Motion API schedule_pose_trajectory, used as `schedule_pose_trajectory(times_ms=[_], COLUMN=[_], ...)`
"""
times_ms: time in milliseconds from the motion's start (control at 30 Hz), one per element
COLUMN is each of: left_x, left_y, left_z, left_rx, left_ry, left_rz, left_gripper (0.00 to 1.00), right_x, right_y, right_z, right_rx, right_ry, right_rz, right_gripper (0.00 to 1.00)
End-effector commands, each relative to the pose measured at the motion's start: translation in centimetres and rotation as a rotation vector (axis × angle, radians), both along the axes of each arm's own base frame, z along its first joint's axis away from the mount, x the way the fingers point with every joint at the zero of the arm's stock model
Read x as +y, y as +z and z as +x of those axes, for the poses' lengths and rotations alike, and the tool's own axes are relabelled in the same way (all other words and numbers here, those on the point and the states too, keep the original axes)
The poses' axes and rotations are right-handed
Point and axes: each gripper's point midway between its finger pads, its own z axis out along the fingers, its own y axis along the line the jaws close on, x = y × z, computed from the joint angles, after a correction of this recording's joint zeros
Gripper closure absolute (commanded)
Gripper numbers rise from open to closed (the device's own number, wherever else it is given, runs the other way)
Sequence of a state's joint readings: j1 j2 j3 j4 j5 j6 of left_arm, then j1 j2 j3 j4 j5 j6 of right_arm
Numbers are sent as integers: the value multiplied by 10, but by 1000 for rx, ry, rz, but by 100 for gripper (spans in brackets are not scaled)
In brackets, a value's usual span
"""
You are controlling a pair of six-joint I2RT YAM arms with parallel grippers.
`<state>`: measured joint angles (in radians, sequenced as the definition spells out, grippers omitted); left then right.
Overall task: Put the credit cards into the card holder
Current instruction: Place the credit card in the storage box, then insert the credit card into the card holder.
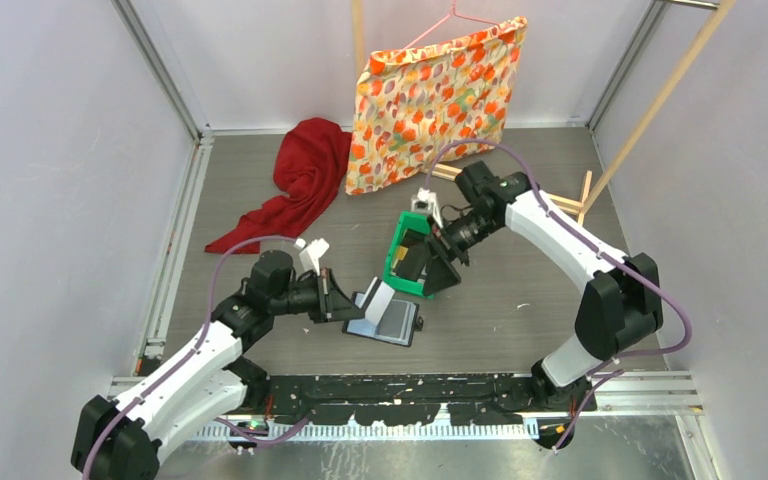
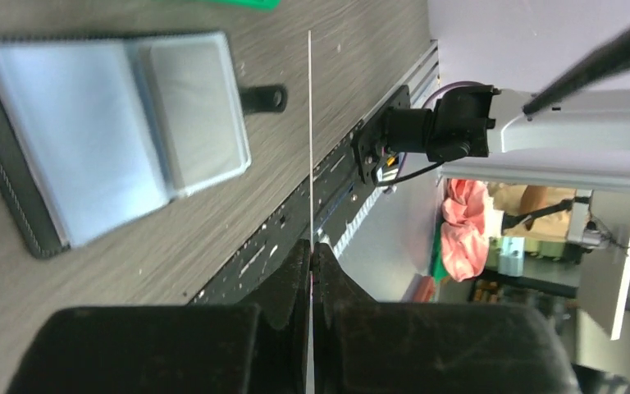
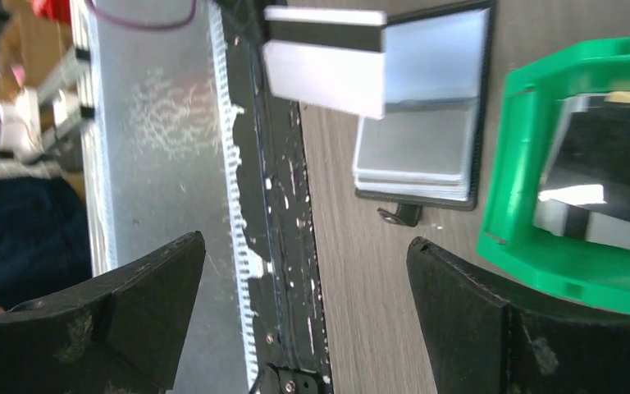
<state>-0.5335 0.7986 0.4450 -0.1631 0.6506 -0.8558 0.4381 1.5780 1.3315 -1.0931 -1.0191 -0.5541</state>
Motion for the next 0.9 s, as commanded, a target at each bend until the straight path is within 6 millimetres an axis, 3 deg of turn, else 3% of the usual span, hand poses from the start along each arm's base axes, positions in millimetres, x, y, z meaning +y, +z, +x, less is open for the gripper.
schedule_pose_trajectory(times_ms=[0, 167, 400, 633, 867], left_x=[8, 16, 21, 21, 15], left_y=[-23, -39, -56, -67, -75], left_z=[-22, -28, -22, -3, 11], left_rx=[174, 218, 238, 162, 129], left_ry=[20, 71, 118, 144, 117], left_rz=[4, 6, 62, 94, 100], left_gripper=[100, 100, 100, 100, 100], right_x=[-7, 0, 23, 43, 42], right_y=[-15, -49, -78, -105, -124], right_z=[-36, -45, -44, -42, -42], right_rx=[-118, -147, -167, -151, -145], right_ry=[154, 158, 183, 208, 211], right_rz=[-74, -181, -263, -346, -411], right_gripper=[5, 20, 38, 44, 46])
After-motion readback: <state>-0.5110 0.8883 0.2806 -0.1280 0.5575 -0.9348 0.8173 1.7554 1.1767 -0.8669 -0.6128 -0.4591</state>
